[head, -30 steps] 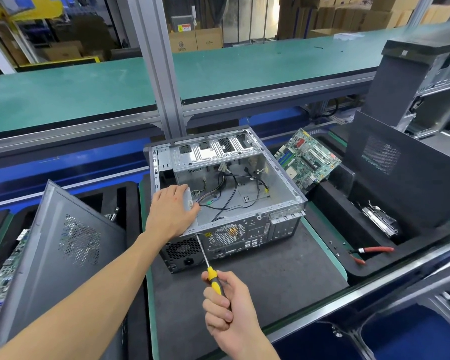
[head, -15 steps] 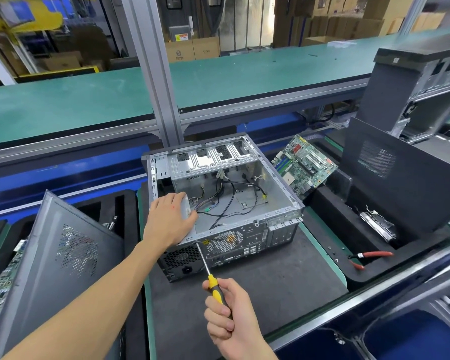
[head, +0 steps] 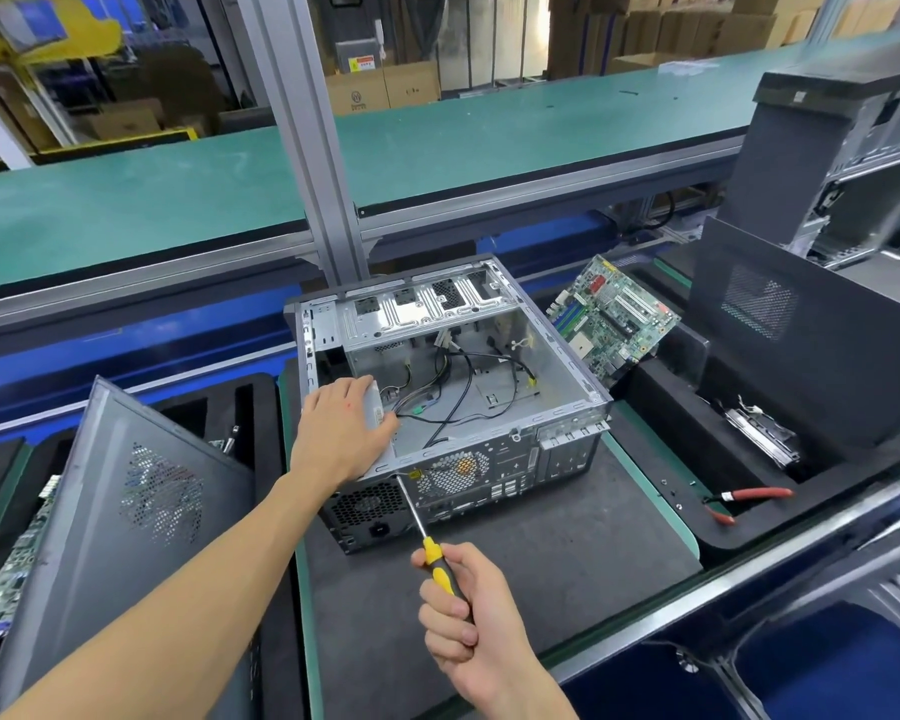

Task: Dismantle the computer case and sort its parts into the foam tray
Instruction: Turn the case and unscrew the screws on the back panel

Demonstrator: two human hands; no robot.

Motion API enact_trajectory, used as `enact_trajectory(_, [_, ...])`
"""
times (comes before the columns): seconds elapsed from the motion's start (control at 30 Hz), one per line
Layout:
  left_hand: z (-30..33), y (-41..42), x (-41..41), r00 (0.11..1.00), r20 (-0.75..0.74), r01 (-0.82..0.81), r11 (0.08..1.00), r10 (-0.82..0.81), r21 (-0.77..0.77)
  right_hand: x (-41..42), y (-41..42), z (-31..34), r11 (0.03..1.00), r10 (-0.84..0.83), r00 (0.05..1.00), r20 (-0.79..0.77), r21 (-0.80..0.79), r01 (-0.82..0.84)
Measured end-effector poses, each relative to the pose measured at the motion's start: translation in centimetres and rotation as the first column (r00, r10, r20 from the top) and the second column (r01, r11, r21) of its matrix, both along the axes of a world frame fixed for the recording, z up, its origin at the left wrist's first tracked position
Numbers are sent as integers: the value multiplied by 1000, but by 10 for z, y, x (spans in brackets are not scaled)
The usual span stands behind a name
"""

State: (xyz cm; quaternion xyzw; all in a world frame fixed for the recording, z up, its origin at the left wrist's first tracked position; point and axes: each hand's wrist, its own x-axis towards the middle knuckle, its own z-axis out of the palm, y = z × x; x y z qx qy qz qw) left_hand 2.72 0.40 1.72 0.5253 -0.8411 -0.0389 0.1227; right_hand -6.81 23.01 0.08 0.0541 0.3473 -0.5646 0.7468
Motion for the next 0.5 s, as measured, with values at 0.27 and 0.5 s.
enact_trajectory(0.27, [-1, -1, 0, 1000, -3, 7, 1000, -7, -11, 2, 0, 1, 1000, 19, 999, -45, -8, -20])
enact_trajectory(0.5, [-2, -2, 1, 1000, 2, 5, 1000, -5, -8, 3, 0, 0, 1000, 29, 999, -45, 0, -29])
